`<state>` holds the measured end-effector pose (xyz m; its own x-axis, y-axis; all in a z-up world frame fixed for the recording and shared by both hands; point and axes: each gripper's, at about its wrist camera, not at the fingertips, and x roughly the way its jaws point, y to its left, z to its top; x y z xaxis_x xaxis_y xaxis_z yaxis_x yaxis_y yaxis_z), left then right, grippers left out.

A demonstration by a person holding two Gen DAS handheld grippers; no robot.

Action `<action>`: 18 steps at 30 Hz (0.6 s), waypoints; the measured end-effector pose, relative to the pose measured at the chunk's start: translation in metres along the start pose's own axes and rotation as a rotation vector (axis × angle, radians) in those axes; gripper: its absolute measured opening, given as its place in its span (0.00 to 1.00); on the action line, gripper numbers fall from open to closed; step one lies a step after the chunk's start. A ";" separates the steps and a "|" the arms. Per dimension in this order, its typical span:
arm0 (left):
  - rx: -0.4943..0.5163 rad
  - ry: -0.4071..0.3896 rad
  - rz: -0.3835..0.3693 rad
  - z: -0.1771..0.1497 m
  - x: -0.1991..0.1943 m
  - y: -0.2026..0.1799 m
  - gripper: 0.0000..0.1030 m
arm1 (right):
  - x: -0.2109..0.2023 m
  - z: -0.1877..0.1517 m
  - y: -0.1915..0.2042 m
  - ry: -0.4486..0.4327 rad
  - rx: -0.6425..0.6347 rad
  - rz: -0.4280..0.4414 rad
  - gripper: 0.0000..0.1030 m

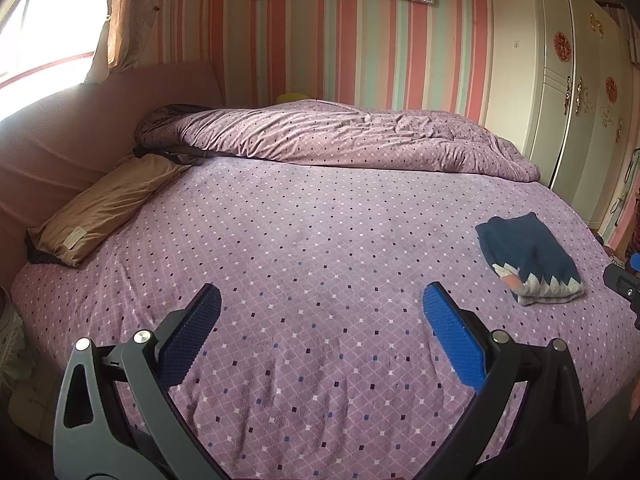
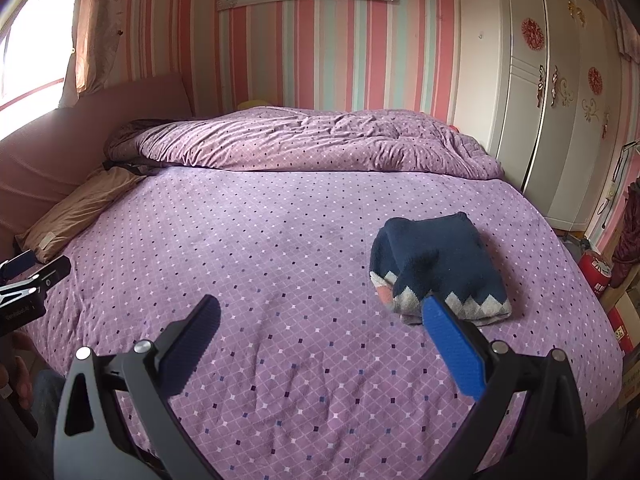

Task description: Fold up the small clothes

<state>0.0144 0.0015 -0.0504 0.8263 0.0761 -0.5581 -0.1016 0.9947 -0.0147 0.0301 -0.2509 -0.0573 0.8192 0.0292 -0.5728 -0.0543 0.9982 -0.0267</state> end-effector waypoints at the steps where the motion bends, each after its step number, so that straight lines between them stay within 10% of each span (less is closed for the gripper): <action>1: 0.003 -0.001 0.000 0.000 0.000 0.000 0.97 | 0.000 0.000 0.000 0.000 0.000 -0.001 0.98; 18: 0.024 -0.051 0.004 0.007 -0.007 -0.003 0.97 | 0.005 -0.006 0.003 0.019 0.009 0.005 0.98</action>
<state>0.0127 -0.0011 -0.0402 0.8531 0.0831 -0.5151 -0.0921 0.9957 0.0081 0.0308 -0.2485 -0.0656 0.8079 0.0334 -0.5883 -0.0532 0.9984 -0.0163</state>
